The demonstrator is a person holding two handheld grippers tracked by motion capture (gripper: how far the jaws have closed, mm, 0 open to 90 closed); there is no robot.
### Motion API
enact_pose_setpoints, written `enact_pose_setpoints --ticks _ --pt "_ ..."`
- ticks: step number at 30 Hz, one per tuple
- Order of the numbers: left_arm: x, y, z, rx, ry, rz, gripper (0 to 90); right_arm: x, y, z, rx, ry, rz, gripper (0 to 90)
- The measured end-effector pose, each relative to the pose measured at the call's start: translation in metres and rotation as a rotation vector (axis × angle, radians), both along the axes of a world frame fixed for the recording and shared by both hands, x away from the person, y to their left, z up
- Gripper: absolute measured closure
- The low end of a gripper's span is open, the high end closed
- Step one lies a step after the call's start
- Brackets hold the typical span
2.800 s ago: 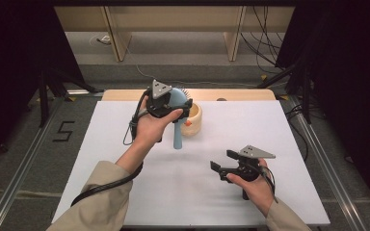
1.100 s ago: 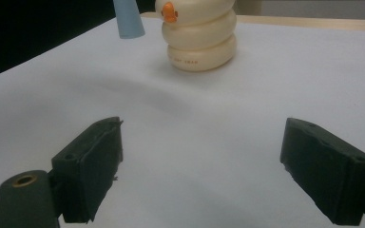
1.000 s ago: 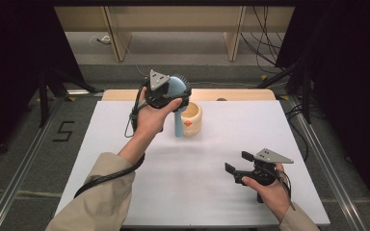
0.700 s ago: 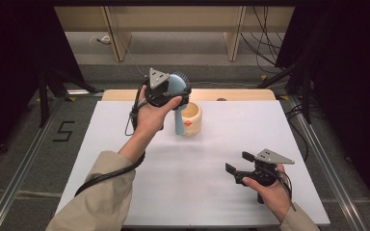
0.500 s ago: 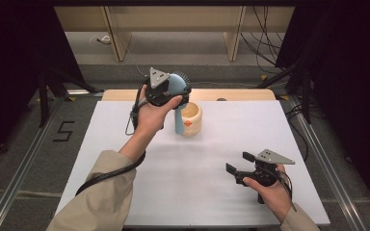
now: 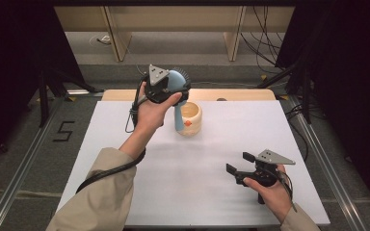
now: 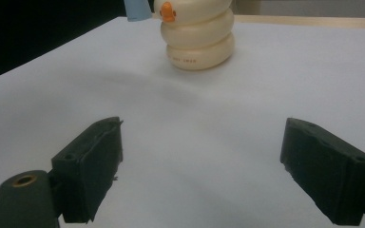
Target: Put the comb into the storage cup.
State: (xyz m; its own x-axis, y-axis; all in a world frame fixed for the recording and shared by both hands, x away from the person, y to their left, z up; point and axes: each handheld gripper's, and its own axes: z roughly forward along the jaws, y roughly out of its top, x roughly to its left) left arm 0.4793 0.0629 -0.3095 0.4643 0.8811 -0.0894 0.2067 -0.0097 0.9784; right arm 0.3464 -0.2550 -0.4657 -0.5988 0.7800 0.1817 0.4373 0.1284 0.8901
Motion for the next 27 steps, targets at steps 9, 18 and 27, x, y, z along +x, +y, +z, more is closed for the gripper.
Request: enact_pose_setpoints --ticks 9,18,27 --pt "0.0021 0.0012 0.0019 -0.002 -0.008 0.008 19.6 -0.0003 -0.0001 0.0002 0.002 -0.001 0.001 14.9" --pt "0.0024 0.0005 0.0057 -0.008 -0.019 0.007 19.6 -0.0002 0.0000 -0.0002 -0.001 0.002 0.003 14.9" --pt "0.0026 -0.0007 0.0095 -0.011 -0.026 0.006 19.6 -0.0003 -0.0002 -0.0001 0.004 0.000 0.002 14.9"
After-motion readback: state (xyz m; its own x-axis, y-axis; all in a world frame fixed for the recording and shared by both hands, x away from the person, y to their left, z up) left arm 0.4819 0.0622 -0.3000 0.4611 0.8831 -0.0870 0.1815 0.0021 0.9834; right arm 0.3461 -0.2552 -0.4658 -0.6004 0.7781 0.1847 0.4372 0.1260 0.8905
